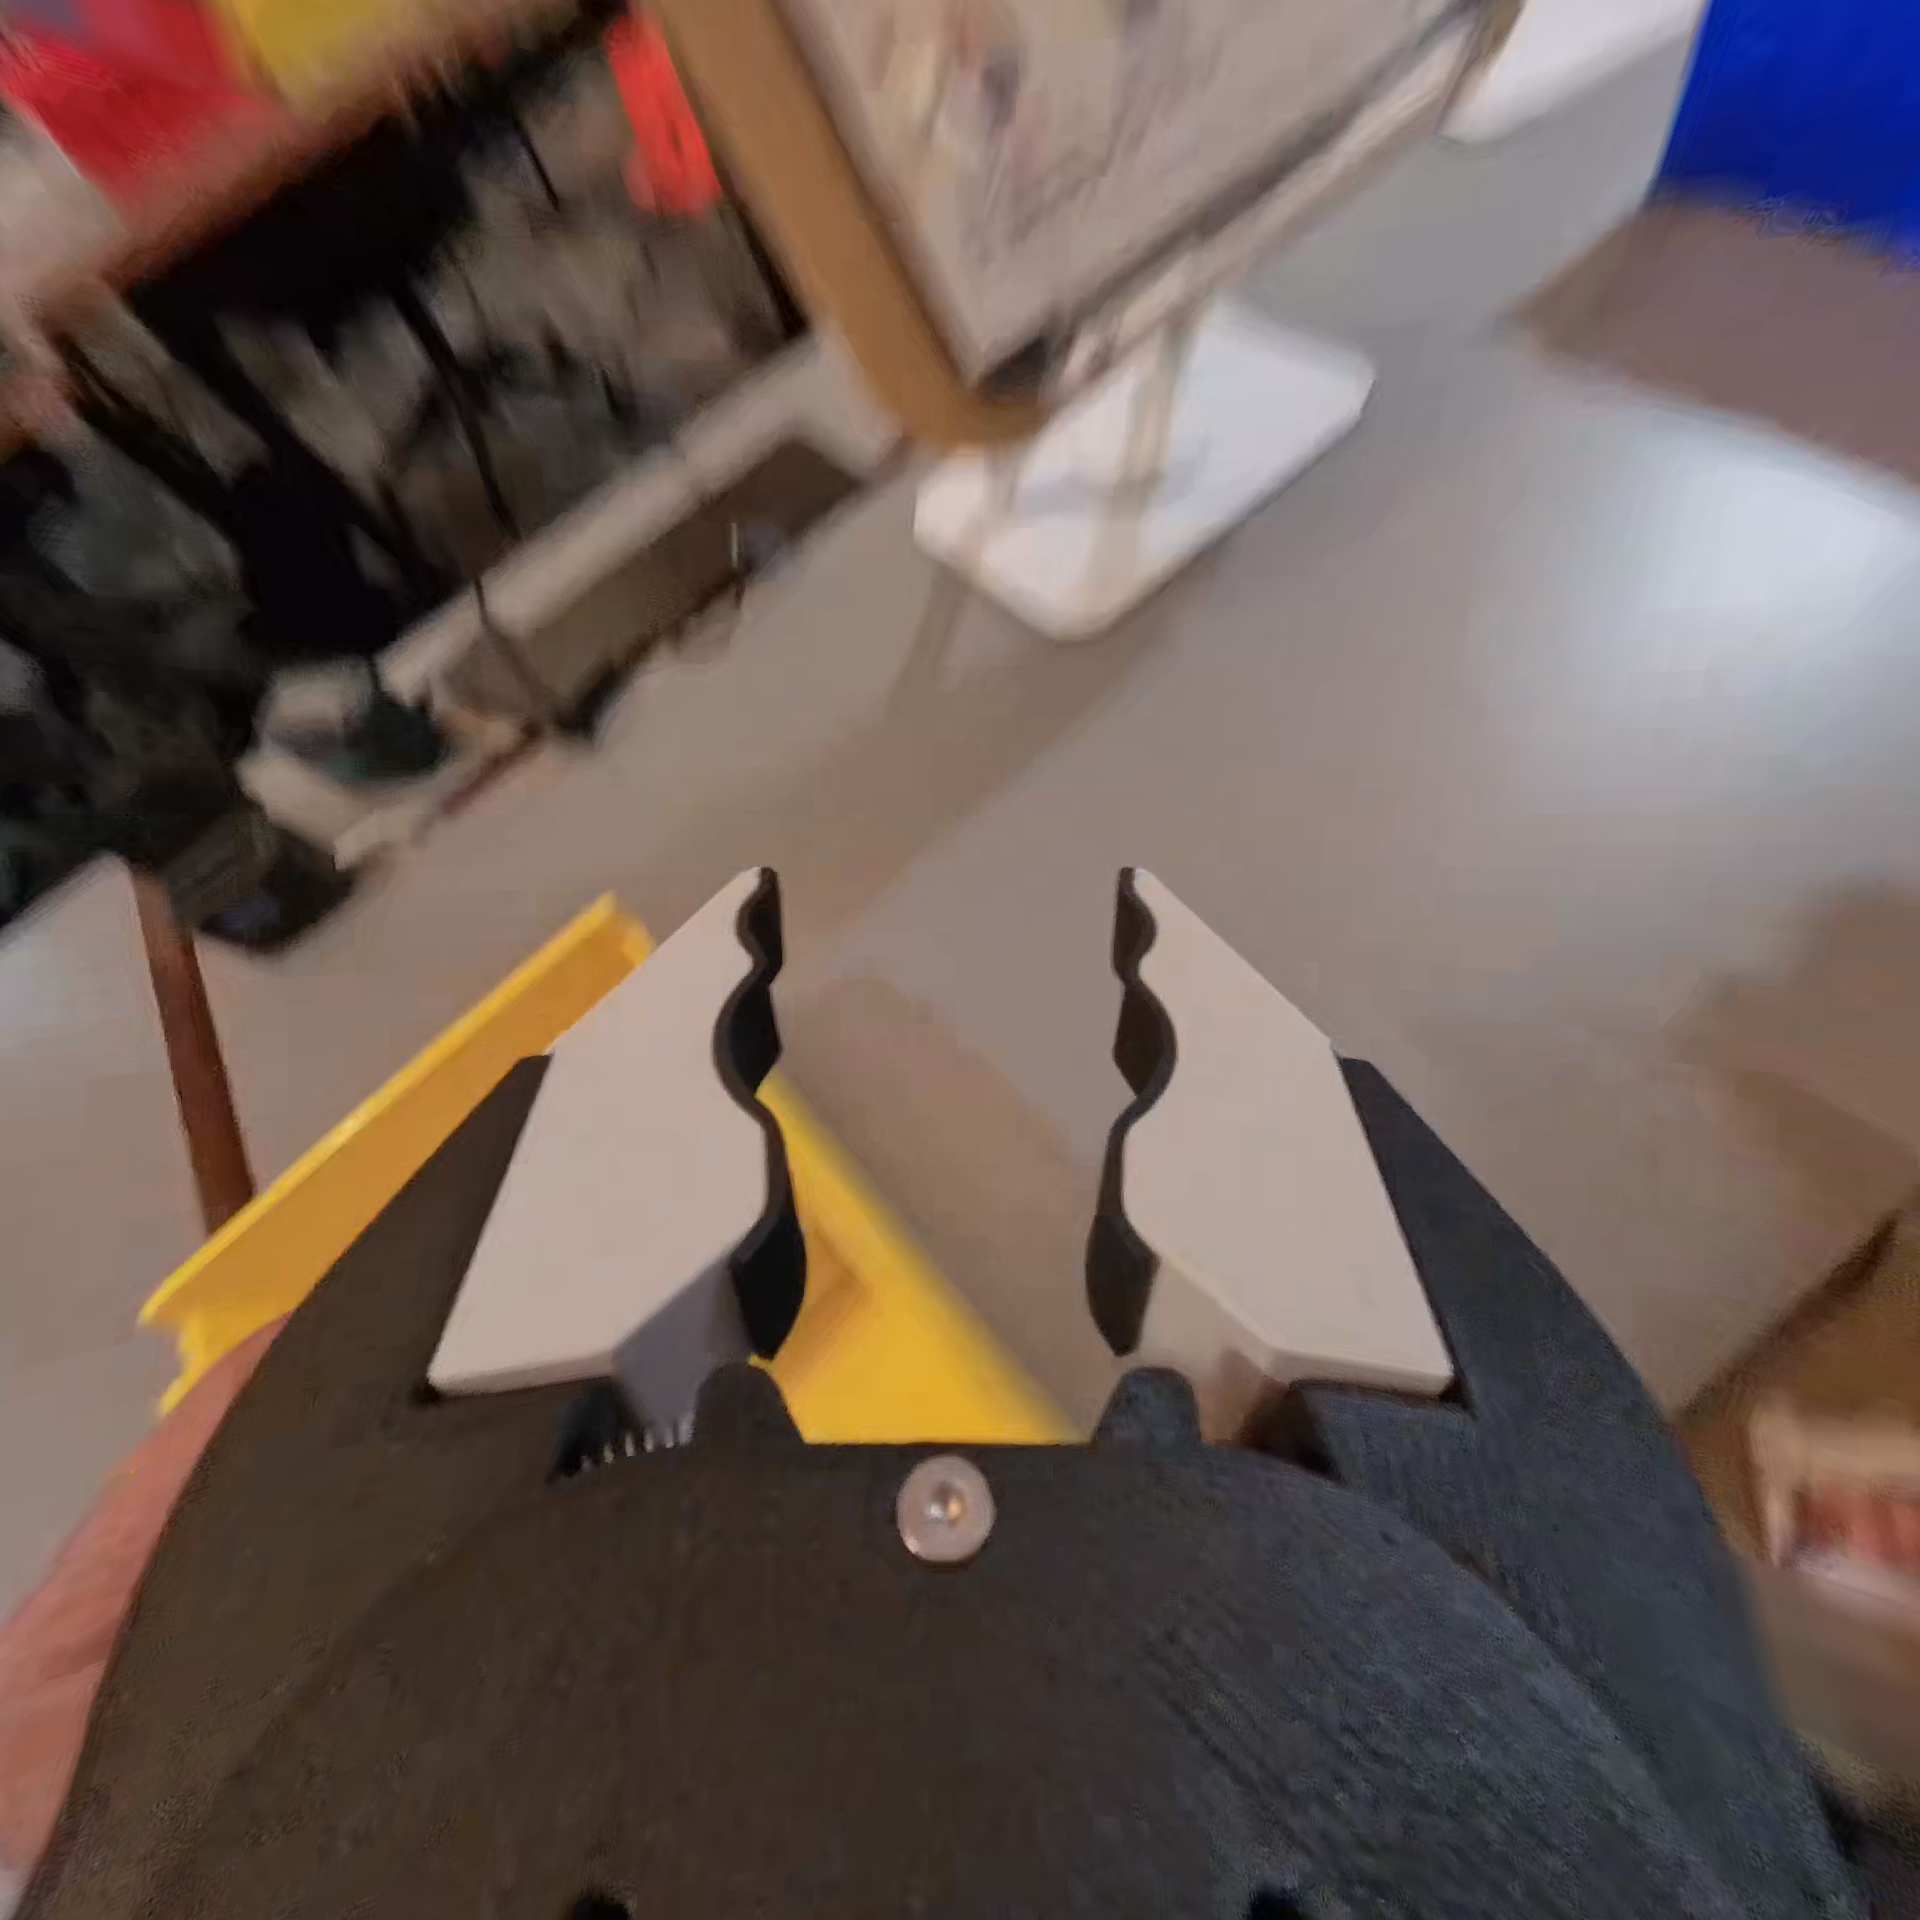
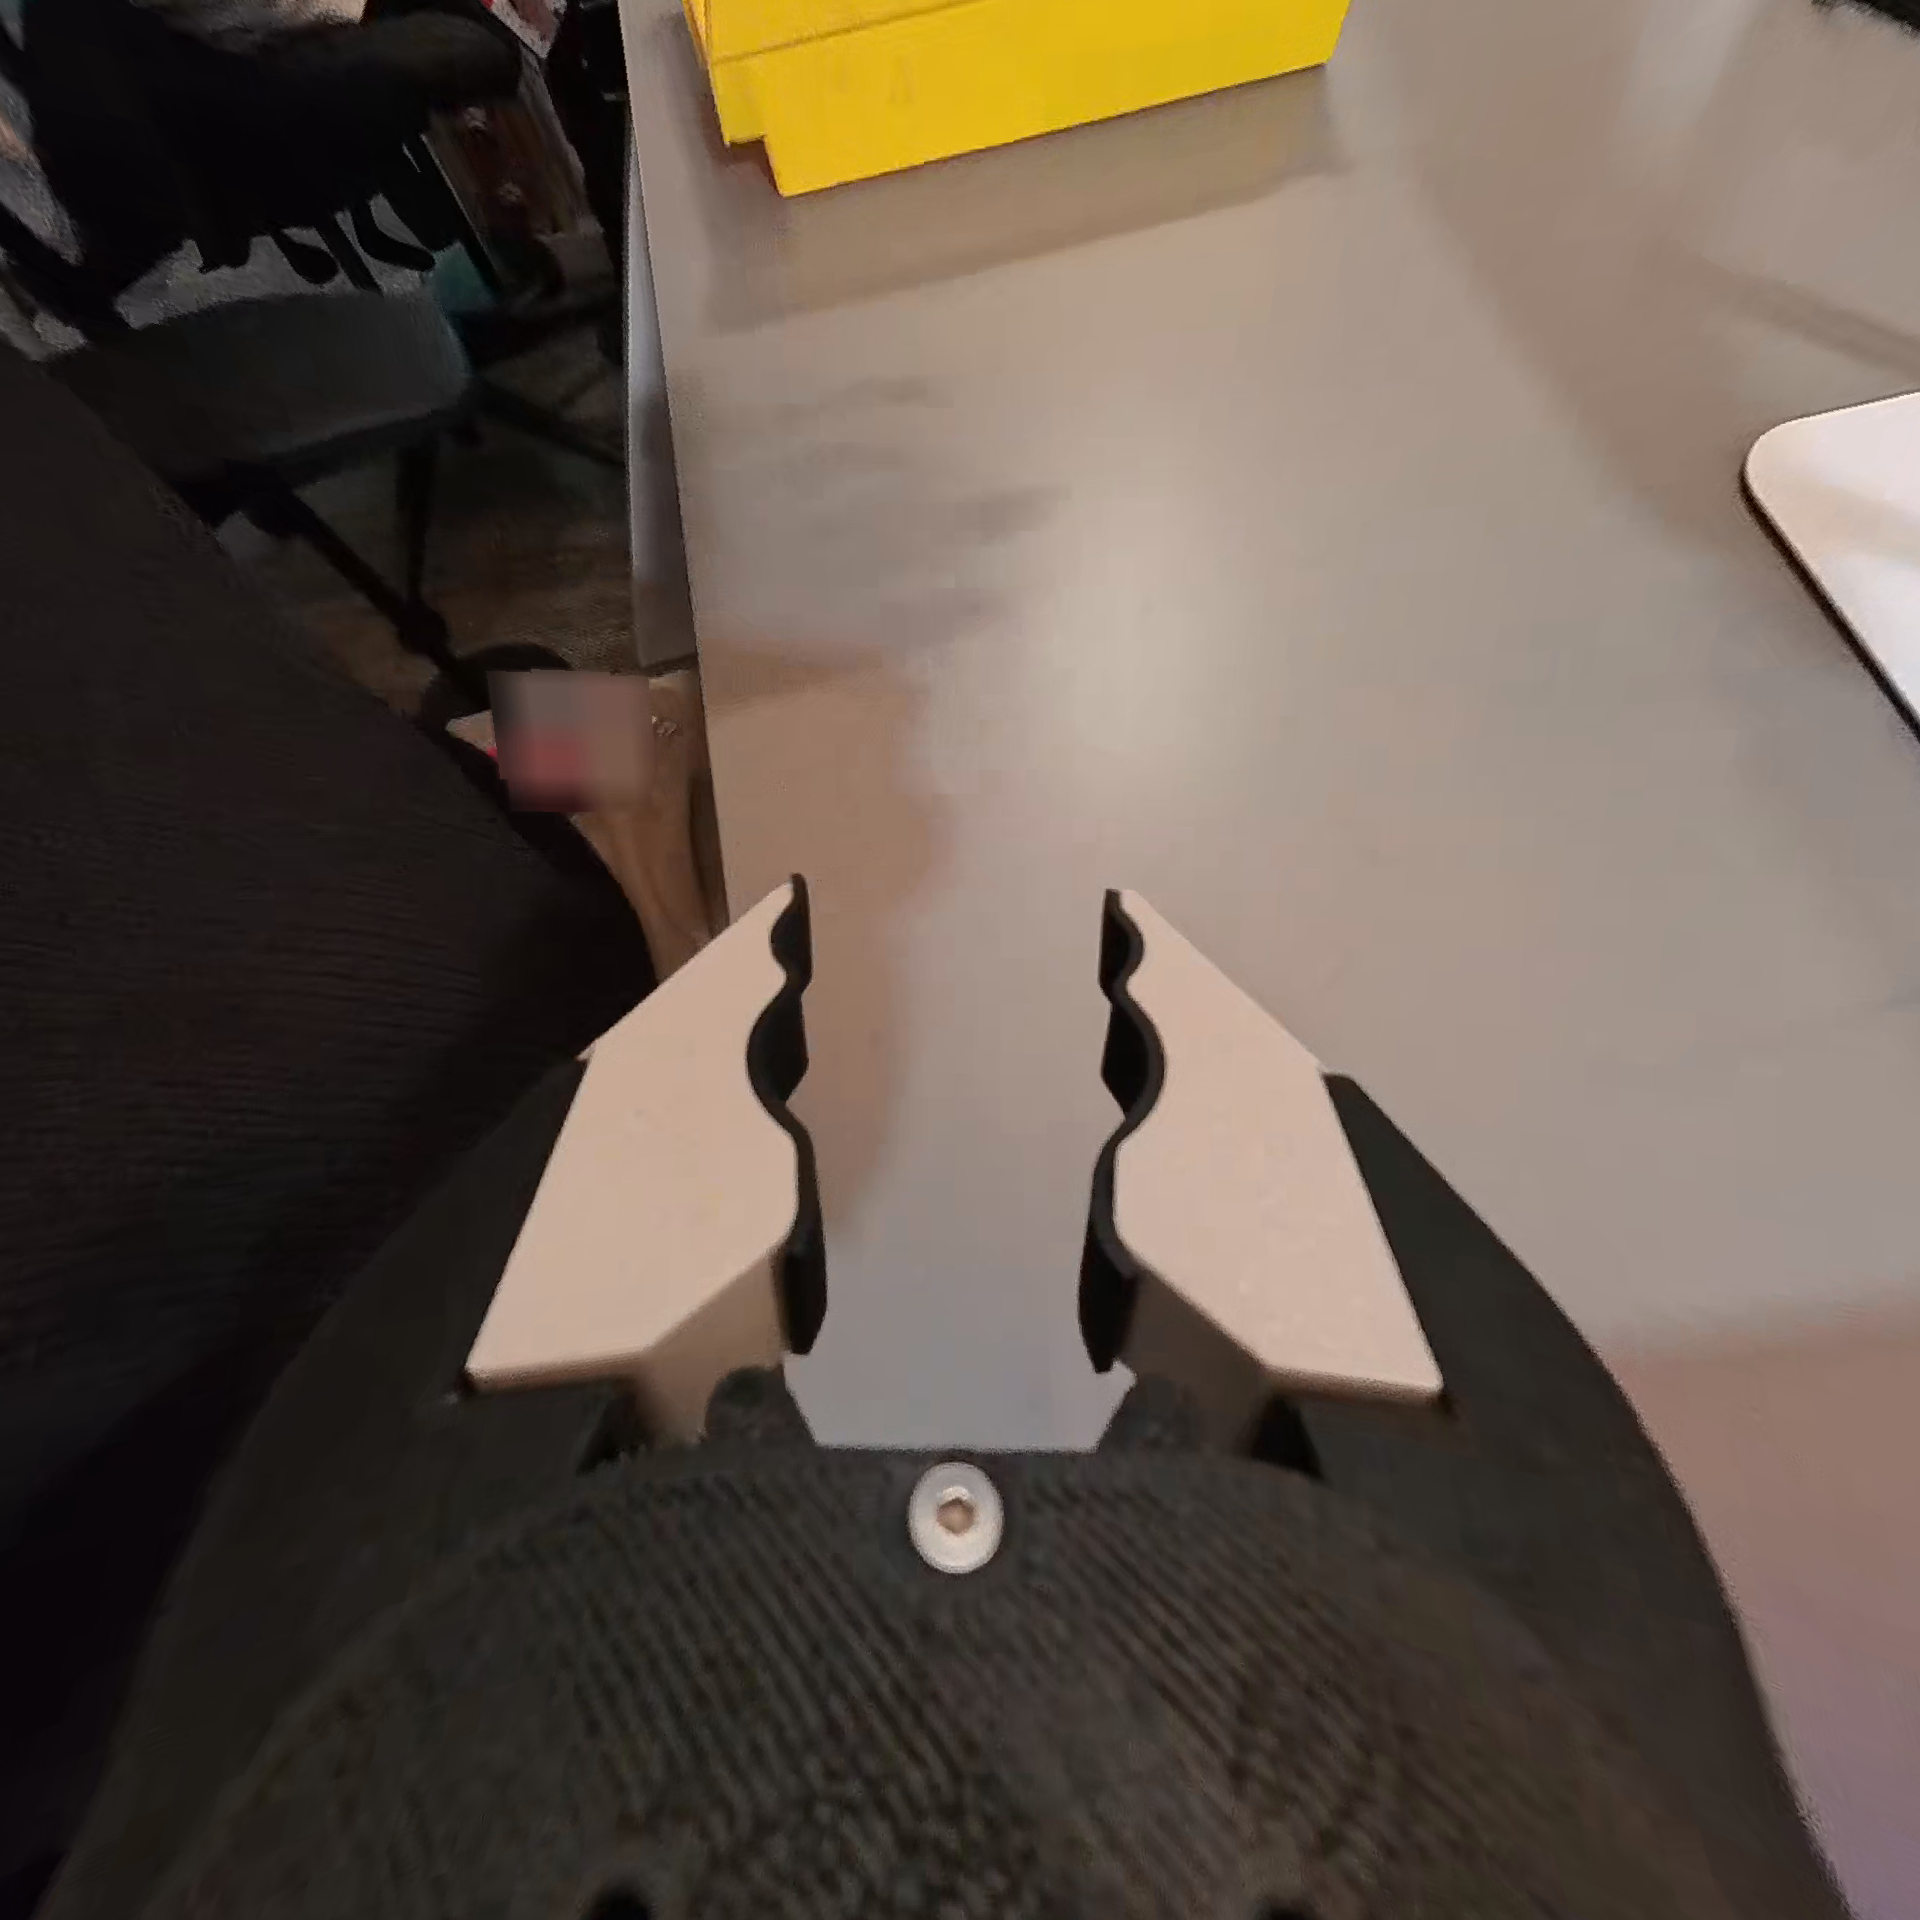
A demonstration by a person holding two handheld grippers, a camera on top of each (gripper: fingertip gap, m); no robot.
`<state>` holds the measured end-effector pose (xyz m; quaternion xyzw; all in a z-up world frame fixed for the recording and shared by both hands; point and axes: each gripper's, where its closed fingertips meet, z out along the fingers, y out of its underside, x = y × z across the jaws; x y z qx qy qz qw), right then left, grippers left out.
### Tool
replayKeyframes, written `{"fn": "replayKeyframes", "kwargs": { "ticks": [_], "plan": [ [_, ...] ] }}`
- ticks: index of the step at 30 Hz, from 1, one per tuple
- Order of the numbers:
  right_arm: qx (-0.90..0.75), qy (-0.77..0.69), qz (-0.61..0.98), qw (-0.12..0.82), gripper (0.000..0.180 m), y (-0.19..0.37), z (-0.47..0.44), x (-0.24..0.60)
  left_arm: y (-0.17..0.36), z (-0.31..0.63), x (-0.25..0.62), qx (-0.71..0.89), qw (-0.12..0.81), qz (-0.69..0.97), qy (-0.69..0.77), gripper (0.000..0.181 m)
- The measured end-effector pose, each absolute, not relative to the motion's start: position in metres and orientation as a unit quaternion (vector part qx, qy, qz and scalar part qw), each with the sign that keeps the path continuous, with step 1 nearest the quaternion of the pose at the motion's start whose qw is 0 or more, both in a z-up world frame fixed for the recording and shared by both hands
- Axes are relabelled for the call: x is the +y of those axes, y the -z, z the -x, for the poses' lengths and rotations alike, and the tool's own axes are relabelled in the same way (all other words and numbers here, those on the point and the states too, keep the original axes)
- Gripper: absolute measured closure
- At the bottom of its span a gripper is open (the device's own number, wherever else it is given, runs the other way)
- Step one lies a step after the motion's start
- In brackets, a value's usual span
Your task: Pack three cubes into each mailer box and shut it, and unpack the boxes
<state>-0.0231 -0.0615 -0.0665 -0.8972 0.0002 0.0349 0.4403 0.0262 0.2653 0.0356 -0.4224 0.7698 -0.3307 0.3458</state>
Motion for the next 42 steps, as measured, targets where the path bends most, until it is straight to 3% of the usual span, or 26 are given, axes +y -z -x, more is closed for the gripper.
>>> {"fn": "replayKeyframes", "kwargs": {
  "ticks": [3,6,11,15,19,27,34,37,42],
  "plan": [
    [0.026,-0.071,0.889,0.453,0.129,0.066,0.02,-0.045,0.021,-0.013,0.366,0.836,0.248,0.45,0.192,0.096],
    [0.052,-0.132,0.877,0.459,0.131,0.066,0.025,-0.025,0.049,-0.009,0.404,0.852,0.176,0.46,0.18,0.079],
    [0.061,-0.17,0.888,0.422,0.138,0.081,0.028,-0.002,0.109,-0.009,0.465,0.901,0.128,0.414,0.0,0.043],
    [0.06,-0.202,0.89,0.403,0.144,0.091,0.032,0.019,0.131,-0.024,0.475,0.921,0.116,0.369,-0.039,0.054],
    [0.061,-0.241,0.885,0.395,0.146,0.095,0.034,0.037,0.141,-0.041,0.488,0.931,0.135,0.332,-0.069,0.038],
    [0.052,-0.262,0.882,0.388,0.151,0.101,0.033,0.043,0.134,-0.049,0.493,0.923,0.157,0.348,-0.035,0.033],
    [0.052,-0.261,0.881,0.39,0.151,0.106,0.035,0.039,0.119,-0.031,0.489,0.925,0.1,0.361,-0.064,0.061],
    [0.051,-0.257,0.884,0.387,0.151,0.108,0.035,0.035,0.124,-0.029,0.49,0.928,0.094,0.351,-0.08,0.064],
    [0.039,-0.23,0.897,0.375,0.153,0.106,0.027,0.023,0.134,-0.048,0.499,0.939,0.139,0.29,-0.123,0.047]
  ]
}}
